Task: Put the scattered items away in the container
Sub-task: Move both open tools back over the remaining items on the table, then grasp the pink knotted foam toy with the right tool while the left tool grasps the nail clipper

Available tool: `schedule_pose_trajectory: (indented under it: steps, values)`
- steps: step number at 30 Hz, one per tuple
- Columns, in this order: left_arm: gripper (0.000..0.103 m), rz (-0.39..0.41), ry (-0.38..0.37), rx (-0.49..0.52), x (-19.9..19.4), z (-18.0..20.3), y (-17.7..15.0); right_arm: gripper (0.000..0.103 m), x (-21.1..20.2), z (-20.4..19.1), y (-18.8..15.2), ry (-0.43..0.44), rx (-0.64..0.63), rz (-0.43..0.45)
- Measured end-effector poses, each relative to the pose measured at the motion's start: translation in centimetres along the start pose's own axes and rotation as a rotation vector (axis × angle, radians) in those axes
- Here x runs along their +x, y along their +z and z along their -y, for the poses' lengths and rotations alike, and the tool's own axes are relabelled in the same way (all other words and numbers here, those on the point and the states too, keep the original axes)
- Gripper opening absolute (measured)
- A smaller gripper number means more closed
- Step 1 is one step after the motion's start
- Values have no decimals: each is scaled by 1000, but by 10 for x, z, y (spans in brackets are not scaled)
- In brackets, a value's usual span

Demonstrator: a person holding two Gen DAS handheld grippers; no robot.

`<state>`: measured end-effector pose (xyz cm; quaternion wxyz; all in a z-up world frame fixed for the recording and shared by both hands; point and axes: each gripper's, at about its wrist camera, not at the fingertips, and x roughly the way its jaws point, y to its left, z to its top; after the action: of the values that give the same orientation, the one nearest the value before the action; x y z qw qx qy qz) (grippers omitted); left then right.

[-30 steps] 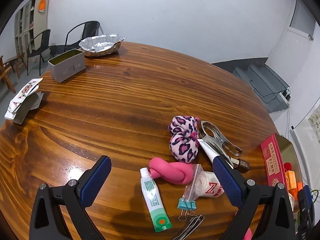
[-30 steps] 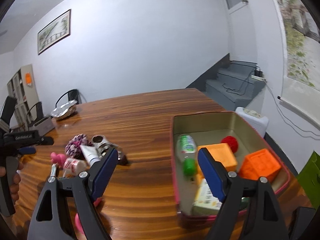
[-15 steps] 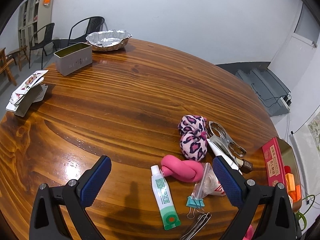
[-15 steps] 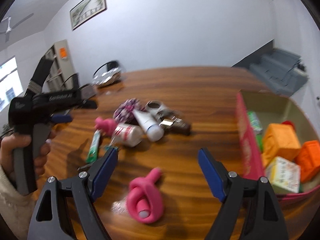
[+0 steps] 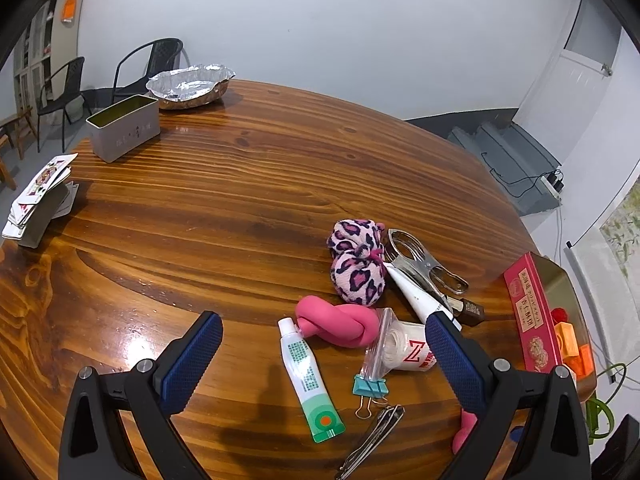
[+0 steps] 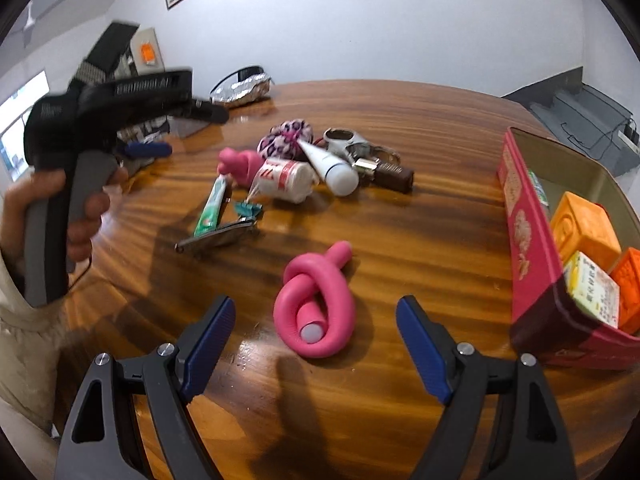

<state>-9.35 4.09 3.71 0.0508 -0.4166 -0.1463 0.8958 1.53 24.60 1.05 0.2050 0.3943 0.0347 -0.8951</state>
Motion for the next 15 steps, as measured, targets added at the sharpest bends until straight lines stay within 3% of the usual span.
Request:
schedule_pose_trajectory:
  steps: [7,9,15]
  values:
    - [102,-14,-17,15,-1,2,-1,82,16,-6,4,-53,-16,-42]
    - [102,-12,-19,17,-3,2,-1,52,21,-3,5,-59,0,-62]
    - [102,-4,-27,21,-6,2,-2,49,22,3,6,-49,38,-60]
